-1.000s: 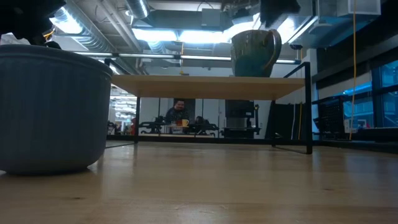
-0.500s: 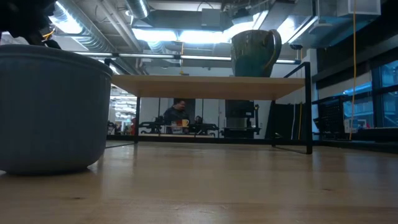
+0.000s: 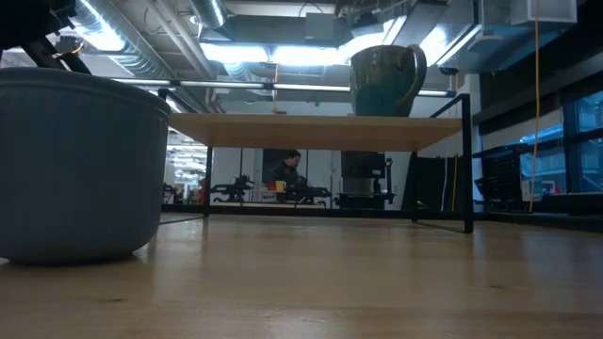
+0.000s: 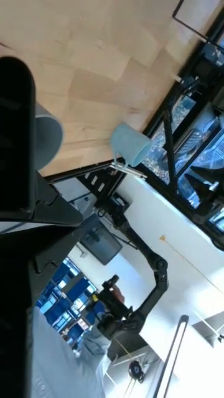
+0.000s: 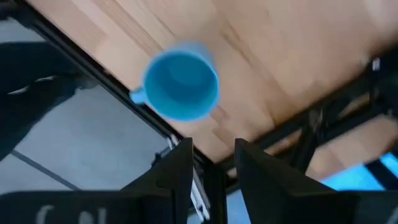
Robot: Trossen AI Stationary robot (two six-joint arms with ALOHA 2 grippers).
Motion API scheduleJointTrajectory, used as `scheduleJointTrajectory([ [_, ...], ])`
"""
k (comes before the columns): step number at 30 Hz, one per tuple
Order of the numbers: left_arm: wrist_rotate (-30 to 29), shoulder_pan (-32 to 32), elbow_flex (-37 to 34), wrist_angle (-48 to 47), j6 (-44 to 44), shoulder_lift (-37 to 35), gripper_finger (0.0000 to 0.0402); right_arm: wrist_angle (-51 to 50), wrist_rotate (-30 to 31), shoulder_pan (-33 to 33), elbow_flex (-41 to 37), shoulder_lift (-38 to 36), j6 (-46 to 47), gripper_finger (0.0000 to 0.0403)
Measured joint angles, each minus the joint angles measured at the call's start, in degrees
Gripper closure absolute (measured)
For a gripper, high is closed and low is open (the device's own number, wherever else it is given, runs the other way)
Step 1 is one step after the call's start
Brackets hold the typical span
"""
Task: Stack small to large cups/mugs on shelf
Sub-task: Put the blue mug on the shelf
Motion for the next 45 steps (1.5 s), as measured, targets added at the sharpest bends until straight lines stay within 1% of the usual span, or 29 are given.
scheduleJointTrajectory([
  [4, 0.1, 0.0, 0.0, -1.9, -1.6, 0.0, 0.0388, 2.1, 1.2, 3.8, -2.4, 0.0, 5.8, 0.0282],
  [8, 0.1, 0.0, 0.0, -4.4, -4.8, 0.0, 0.0388, 7.3, 5.3, 6.5, -5.2, 0.0, 12.1, 0.0282],
  [12, 0.1, 0.0, 0.0, -5.6, -6.2, 0.0, 0.0388, 13.1, 7.9, 8.7, -9.5, 0.0, 18.3, 0.0283],
  [16, 0.1, 0.0, 0.0, -5.6, -7.5, 0.0, 0.0388, 18.5, 8.5, 10.8, -14.6, 0.0, 23.7, 0.0282],
  [18, 0.1, 0.0, 0.0, -5.6, -7.6, 0.0, 0.0388, 18.4, 8.9, 11.9, -16.8, 0.0, 26.6, 0.0282],
  [21, 0.1, 0.0, 0.0, -5.6, -7.7, 0.0, 0.0388, 18.0, 12.0, 12.9, -18.9, 0.0, 30.0, 0.0282],
  [26, 0.3, 0.0, 0.0, -5.6, -9.2, 0.0, 0.0388, 21.2, 14.0, 13.2, -21.6, 0.0, 30.9, 0.0282],
  [30, 0.3, 0.0, 0.0, -5.6, -10.3, 0.0, 0.0388, 24.4, 14.3, 13.2, -24.1, 0.0, 30.9, 0.0282],
  [38, 0.3, 0.0, 0.0, -5.6, -11.8, 0.0, 0.0388, 26.3, 14.4, 13.2, -27.9, 0.0, 32.3, 0.0282],
  [45, 0.2, 0.0, 0.0, -5.6, -11.8, 0.0, 0.0388, 27.8, 14.4, 13.2, -29.2, 0.0, 32.2, 0.0282],
])
